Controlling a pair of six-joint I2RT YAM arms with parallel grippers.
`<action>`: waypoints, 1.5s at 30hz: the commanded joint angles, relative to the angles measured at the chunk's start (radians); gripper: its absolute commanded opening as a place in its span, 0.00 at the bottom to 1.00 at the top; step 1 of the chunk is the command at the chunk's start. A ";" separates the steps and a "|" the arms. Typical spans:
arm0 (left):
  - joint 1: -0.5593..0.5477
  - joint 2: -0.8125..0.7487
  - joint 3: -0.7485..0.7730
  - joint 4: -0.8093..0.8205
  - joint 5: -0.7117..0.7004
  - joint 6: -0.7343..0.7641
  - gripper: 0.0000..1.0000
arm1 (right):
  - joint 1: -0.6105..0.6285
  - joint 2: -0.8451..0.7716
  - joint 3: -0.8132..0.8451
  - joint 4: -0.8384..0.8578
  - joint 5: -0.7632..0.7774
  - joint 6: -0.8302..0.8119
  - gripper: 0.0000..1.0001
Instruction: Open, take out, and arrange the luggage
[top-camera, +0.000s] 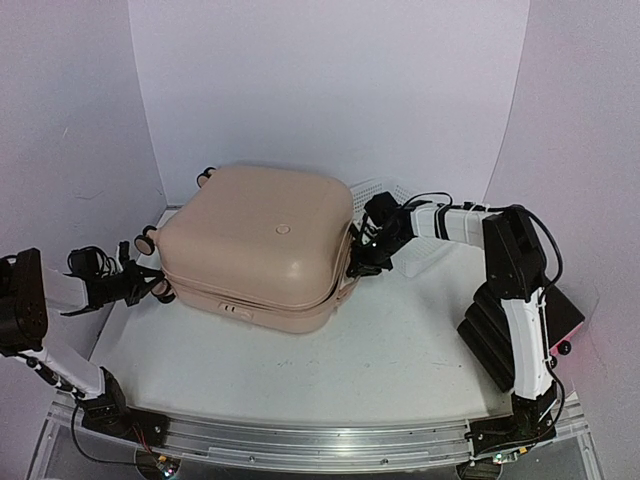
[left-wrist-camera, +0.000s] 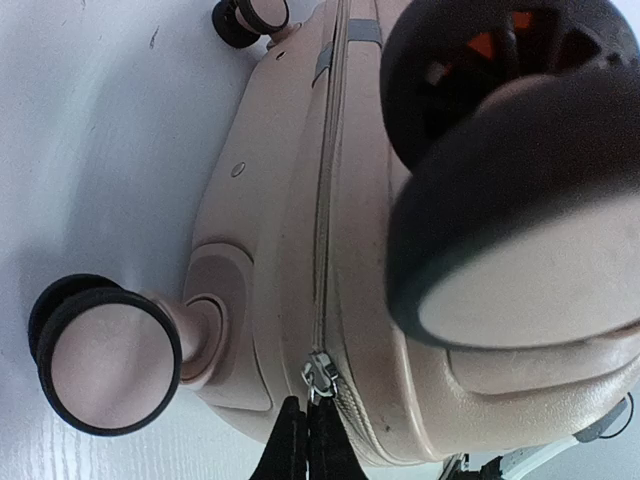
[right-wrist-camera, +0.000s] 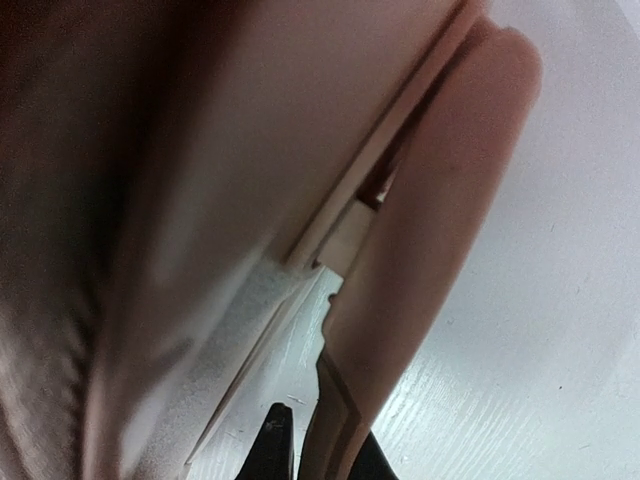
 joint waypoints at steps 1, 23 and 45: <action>0.048 0.079 0.129 0.004 -0.224 0.074 0.00 | -0.046 0.061 0.015 -0.258 -0.014 -0.382 0.00; 0.031 0.447 0.494 0.251 -0.031 0.217 0.00 | -0.042 0.048 0.063 -0.291 -0.101 -0.582 0.00; -0.090 0.765 0.914 0.492 -0.056 -0.076 0.06 | -0.039 0.061 0.072 -0.295 -0.121 -0.600 0.00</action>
